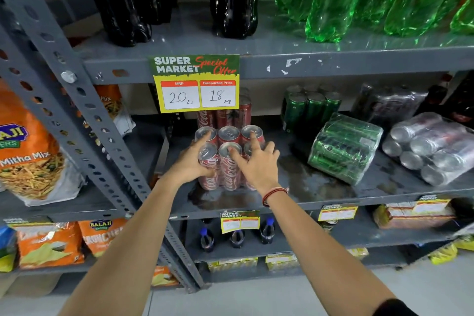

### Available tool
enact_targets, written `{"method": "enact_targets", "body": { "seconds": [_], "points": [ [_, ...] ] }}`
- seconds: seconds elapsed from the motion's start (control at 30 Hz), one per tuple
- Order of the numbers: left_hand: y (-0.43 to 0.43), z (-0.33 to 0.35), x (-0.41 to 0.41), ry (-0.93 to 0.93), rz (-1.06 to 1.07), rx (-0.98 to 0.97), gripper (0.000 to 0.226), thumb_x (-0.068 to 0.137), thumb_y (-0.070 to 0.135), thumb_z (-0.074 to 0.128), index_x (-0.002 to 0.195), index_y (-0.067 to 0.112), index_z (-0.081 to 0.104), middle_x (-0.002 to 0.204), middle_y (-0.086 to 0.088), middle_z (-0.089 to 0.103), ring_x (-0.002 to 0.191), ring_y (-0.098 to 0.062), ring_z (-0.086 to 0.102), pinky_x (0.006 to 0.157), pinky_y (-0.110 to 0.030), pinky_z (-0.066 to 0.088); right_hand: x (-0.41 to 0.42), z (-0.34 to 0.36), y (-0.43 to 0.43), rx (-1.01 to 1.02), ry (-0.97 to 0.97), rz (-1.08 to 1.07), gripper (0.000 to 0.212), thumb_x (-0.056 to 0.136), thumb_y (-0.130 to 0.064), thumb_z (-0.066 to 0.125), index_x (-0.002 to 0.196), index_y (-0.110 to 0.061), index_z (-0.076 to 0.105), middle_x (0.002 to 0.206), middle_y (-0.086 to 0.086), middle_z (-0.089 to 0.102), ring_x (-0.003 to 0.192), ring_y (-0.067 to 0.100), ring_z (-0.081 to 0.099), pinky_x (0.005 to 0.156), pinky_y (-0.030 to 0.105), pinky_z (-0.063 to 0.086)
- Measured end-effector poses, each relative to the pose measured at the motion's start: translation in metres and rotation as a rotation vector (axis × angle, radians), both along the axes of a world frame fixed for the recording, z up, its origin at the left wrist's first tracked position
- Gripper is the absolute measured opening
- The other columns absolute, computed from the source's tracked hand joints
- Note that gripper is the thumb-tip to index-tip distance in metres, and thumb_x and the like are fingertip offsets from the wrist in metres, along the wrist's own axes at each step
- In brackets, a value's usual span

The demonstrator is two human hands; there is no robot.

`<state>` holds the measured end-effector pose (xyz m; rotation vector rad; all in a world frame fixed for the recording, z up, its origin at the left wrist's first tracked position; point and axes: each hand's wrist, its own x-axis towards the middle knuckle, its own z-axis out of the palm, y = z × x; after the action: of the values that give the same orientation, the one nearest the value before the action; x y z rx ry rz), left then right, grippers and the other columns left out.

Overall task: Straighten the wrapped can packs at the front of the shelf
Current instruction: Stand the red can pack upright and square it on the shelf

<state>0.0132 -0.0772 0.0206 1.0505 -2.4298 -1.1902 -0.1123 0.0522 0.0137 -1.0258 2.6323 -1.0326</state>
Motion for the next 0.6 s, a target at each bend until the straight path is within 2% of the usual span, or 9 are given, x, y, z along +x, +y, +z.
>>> {"method": "enact_targets", "body": {
  "seconds": [0.07,0.27,0.33,0.4,0.47,0.53,0.6],
  "points": [
    [0.000,0.000,0.000,-0.014,0.009,-0.009,0.108,0.063,0.003,0.081,0.144,0.044,0.023,0.151,-0.002,0.036,0.131,-0.022,0.044,0.094,-0.031,0.047,0.000,0.001,0.001,-0.004,-0.001,0.016,0.078,0.085,-0.064,0.046,0.149,-0.024,0.025,0.133,0.024,0.037,0.120,0.041,0.034,0.093,0.046,0.039],
    [0.010,0.008,-0.001,-0.066,0.046,-0.003,0.110,0.063,0.005,0.081,0.144,0.047,0.018,0.155,-0.002,0.028,0.134,-0.023,0.039,0.102,-0.041,0.044,-0.009,0.006,0.003,0.000,-0.060,0.096,0.079,0.084,-0.064,0.048,0.149,-0.026,0.024,0.132,0.023,0.035,0.123,0.042,0.032,0.098,0.048,0.038],
    [0.015,0.011,-0.006,-0.162,0.068,-0.053,0.112,0.065,0.010,0.081,0.145,0.046,0.011,0.159,-0.006,0.014,0.142,-0.027,0.027,0.108,-0.047,0.037,-0.019,0.008,0.010,-0.005,-0.143,0.173,0.078,0.086,-0.064,0.047,0.149,-0.028,0.020,0.134,0.023,0.034,0.127,0.043,0.029,0.102,0.049,0.034],
    [0.026,0.016,-0.014,-0.339,0.123,-0.124,0.113,0.070,0.013,0.079,0.147,0.041,0.001,0.160,-0.013,-0.007,0.146,-0.035,0.007,0.113,-0.052,0.026,-0.034,0.011,0.025,-0.071,-0.253,0.221,0.075,0.088,-0.060,0.047,0.150,-0.029,0.018,0.139,0.024,0.032,0.134,0.042,0.025,0.106,0.049,0.030],
    [0.051,0.028,-0.036,-0.452,0.193,-0.172,0.112,0.072,0.015,0.076,0.148,0.034,-0.005,0.157,-0.016,-0.019,0.145,-0.039,-0.008,0.114,-0.058,0.017,-0.064,0.014,0.052,-0.150,-0.246,0.202,0.075,0.088,-0.059,0.048,0.150,-0.027,0.019,0.143,0.024,0.031,0.137,0.037,0.027,0.107,0.047,0.030],
    [0.071,0.047,-0.051,-0.461,0.230,-0.241,0.110,0.072,0.019,0.075,0.149,0.029,-0.003,0.156,-0.017,-0.021,0.143,-0.040,-0.016,0.114,-0.060,0.008,-0.086,0.019,0.072,-0.220,-0.188,0.158,0.074,0.088,-0.056,0.051,0.149,-0.023,0.025,0.144,0.023,0.033,0.137,0.035,0.031,0.109,0.043,0.029],
    [0.096,0.064,-0.081,-0.329,0.195,-0.287,0.106,0.072,0.024,0.076,0.149,0.028,0.003,0.157,-0.018,-0.014,0.144,-0.039,-0.014,0.116,-0.057,0.006,-0.120,0.024,0.097,-0.285,-0.141,0.100,0.072,0.088,-0.053,0.054,0.146,-0.019,0.032,0.141,0.021,0.037,0.134,0.035,0.035,0.111,0.041,0.030]
  ]
}}
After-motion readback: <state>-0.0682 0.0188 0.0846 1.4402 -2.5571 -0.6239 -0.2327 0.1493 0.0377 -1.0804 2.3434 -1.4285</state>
